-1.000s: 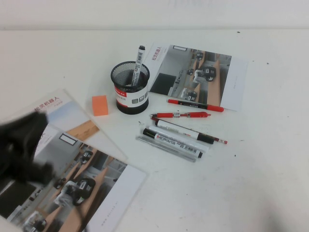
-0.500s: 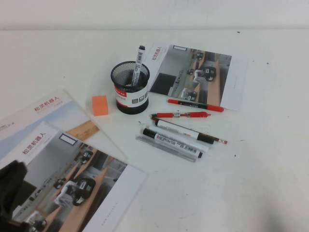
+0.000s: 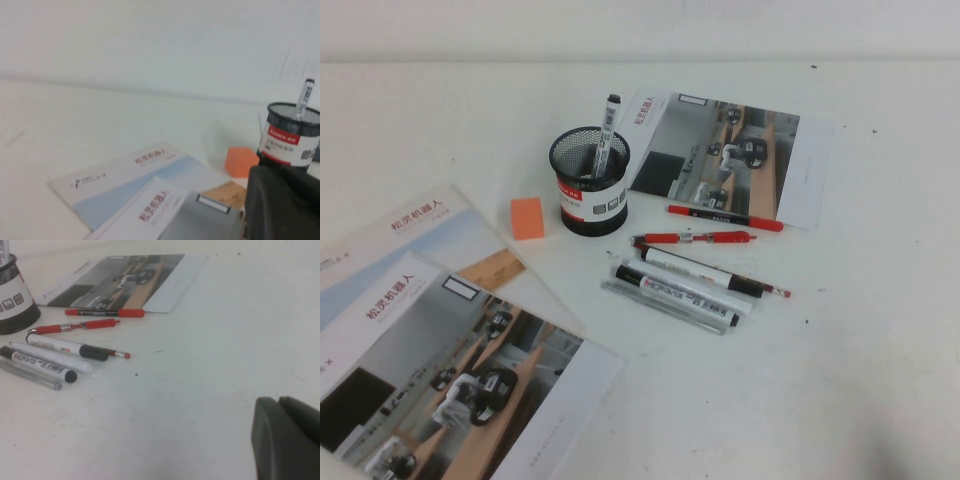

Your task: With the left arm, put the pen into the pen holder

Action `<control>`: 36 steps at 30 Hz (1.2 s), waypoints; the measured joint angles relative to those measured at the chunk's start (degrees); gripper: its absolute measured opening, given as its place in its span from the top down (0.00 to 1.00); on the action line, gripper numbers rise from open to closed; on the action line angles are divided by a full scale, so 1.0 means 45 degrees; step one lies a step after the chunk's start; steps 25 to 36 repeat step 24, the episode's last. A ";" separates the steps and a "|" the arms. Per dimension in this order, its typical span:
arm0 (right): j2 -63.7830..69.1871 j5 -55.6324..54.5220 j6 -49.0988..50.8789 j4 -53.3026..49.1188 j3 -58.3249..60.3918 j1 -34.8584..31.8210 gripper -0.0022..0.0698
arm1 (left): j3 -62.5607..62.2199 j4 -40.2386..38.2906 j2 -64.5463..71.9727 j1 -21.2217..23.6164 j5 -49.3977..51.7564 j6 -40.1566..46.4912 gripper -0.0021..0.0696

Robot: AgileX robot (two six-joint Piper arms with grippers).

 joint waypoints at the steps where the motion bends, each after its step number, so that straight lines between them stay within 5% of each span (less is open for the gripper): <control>1: 0.0000 0.0000 0.0000 0.0000 0.0000 0.0000 1.00 | 0.0000 0.0000 -0.0034 0.0019 0.0156 0.0000 0.97; 11: 0.0000 0.0000 0.0000 0.0059 0.0000 0.0000 1.00 | 0.0000 0.0476 -0.0034 0.0019 0.3847 -0.0048 0.97; 36: 0.0000 0.0000 0.0000 0.0086 0.0000 0.0000 1.00 | -0.0047 0.0645 -0.0034 0.0019 0.4045 -0.0048 0.97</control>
